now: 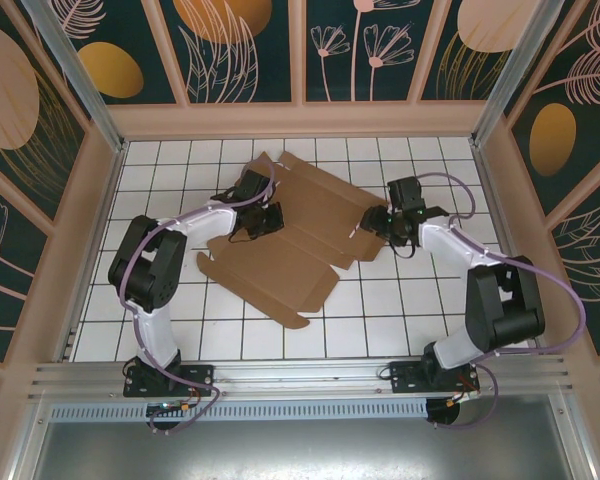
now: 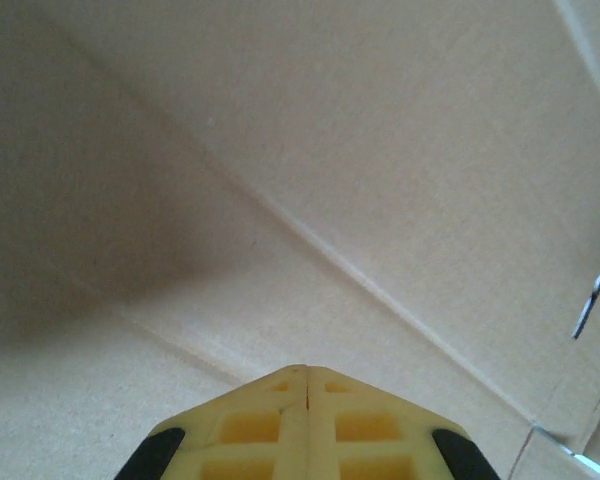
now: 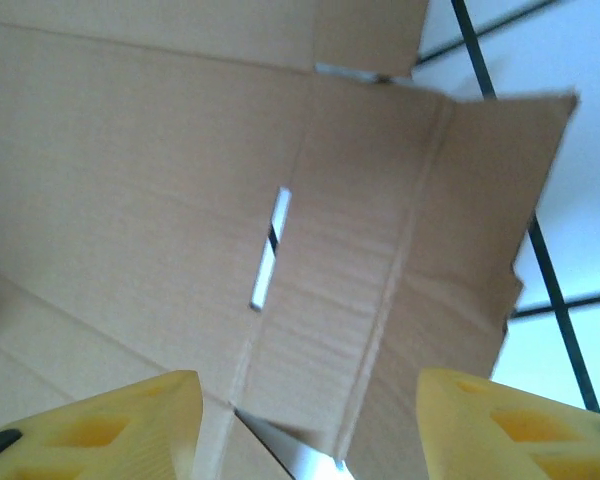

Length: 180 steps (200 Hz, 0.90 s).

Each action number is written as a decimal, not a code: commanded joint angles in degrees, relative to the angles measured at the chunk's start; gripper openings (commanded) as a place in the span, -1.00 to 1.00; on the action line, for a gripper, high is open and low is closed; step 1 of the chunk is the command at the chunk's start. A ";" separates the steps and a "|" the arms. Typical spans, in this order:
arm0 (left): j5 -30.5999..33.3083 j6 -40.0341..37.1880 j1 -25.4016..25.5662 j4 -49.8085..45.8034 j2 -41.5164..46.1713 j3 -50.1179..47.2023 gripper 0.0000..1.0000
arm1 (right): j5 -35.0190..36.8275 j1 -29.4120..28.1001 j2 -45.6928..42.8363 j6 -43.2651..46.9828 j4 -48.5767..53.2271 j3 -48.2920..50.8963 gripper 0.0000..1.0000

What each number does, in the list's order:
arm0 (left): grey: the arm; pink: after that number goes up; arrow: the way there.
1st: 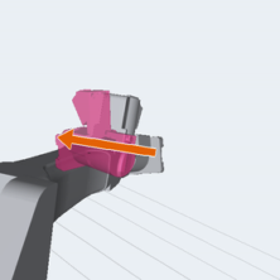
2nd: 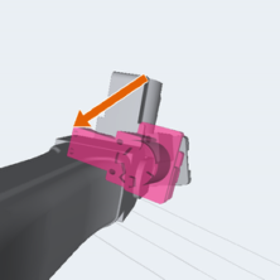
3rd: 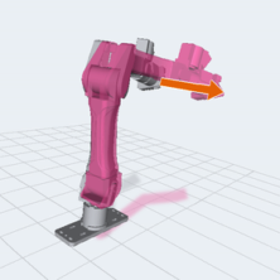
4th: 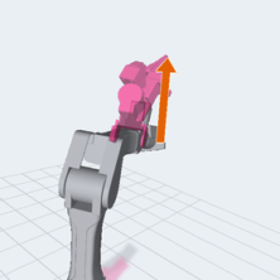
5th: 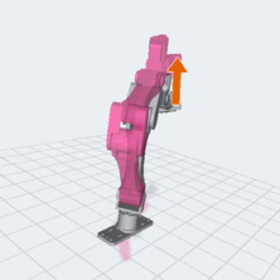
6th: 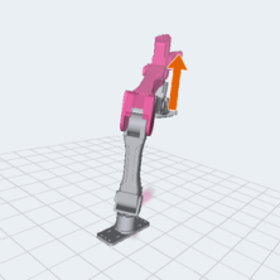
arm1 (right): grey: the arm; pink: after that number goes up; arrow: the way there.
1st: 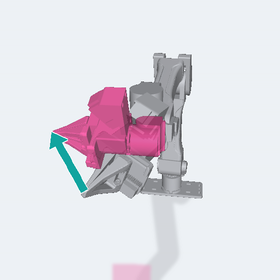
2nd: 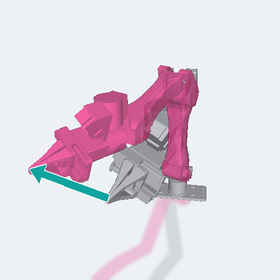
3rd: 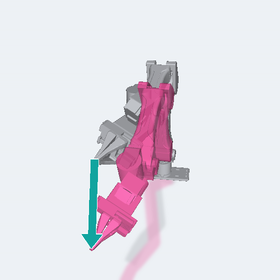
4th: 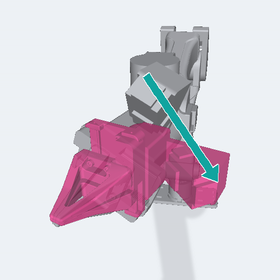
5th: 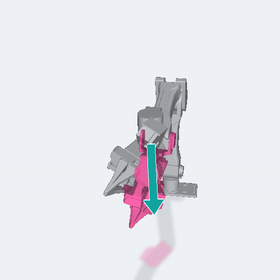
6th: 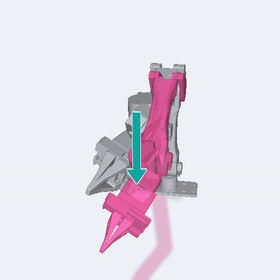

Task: Fold the paper box

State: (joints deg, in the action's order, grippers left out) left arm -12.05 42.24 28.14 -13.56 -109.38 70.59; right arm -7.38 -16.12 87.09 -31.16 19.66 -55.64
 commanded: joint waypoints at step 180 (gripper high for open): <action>-8.10 1.59 4.35 2.72 9.34 -9.39 -1.00 | -0.08 -8.69 32.51 13.26 2.04 -23.12 -0.25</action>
State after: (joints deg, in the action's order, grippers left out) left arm -19.38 47.00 33.52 -7.97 -103.63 55.48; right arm -6.20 -25.23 118.80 -21.28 21.50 -81.25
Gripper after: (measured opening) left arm 0.050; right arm 0.369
